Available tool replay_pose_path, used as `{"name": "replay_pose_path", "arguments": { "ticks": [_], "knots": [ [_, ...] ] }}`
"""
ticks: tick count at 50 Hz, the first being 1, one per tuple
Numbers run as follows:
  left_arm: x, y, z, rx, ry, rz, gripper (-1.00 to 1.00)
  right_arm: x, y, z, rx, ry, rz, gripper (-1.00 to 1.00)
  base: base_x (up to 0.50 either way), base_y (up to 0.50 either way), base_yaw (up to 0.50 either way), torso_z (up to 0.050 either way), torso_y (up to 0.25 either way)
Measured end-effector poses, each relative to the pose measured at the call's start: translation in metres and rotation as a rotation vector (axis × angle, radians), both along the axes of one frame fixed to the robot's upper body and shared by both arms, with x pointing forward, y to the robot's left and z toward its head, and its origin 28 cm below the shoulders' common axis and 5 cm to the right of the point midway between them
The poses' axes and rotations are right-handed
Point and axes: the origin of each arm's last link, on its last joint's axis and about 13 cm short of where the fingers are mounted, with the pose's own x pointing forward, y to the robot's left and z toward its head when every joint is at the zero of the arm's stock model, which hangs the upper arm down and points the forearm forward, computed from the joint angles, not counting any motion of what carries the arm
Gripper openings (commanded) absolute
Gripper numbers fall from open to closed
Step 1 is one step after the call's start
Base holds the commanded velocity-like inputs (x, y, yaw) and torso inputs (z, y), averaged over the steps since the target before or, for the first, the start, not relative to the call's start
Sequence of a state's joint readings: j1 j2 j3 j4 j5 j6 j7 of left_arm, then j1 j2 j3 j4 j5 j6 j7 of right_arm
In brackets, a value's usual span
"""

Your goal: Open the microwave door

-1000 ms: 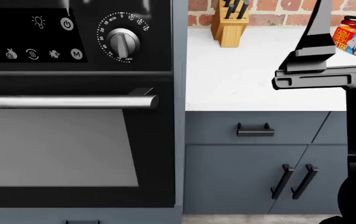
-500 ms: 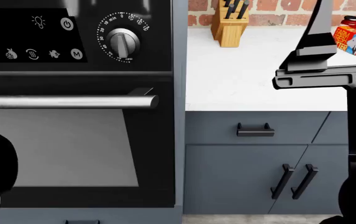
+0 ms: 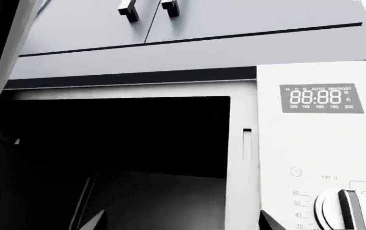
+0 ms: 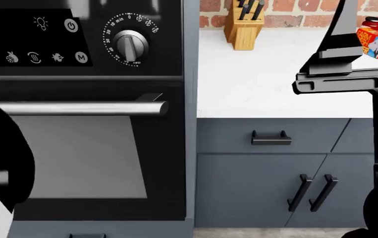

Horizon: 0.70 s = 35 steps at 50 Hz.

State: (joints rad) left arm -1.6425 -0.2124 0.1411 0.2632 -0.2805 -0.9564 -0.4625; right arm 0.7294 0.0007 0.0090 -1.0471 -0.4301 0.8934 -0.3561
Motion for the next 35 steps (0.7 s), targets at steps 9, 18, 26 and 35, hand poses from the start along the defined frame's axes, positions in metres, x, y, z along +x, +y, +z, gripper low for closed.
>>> {"name": "replay_pose_path", "arguments": {
  "ticks": [9, 18, 26, 35],
  "knots": [
    [0.006, 0.015, 0.013, -0.076, -0.029, 0.088, 1.0, 0.0, 0.001, 0.001, -0.005, 0.002, 0.005, 1.0, 0.0, 0.0, 0.0, 0.0, 0.0],
    [0.004, 0.03, 0.021, -0.117, -0.053, 0.163, 1.0, 0.0, 0.002, 0.001, -0.008, 0.004, 0.008, 1.0, 0.0, 0.0, 0.0, 0.0, 0.0],
    [-0.001, 0.044, 0.023, -0.136, -0.067, 0.22, 1.0, 0.001, 0.003, 0.001, -0.01, 0.006, 0.011, 1.0, 0.0, 0.0, 0.0, 0.0, 0.0],
    [-0.007, 0.062, 0.019, -0.162, -0.068, 0.286, 1.0, 0.001, 0.004, 0.0, -0.011, 0.009, 0.014, 1.0, 0.0, 0.0, 0.0, 0.0, 0.0]
  ]
}}
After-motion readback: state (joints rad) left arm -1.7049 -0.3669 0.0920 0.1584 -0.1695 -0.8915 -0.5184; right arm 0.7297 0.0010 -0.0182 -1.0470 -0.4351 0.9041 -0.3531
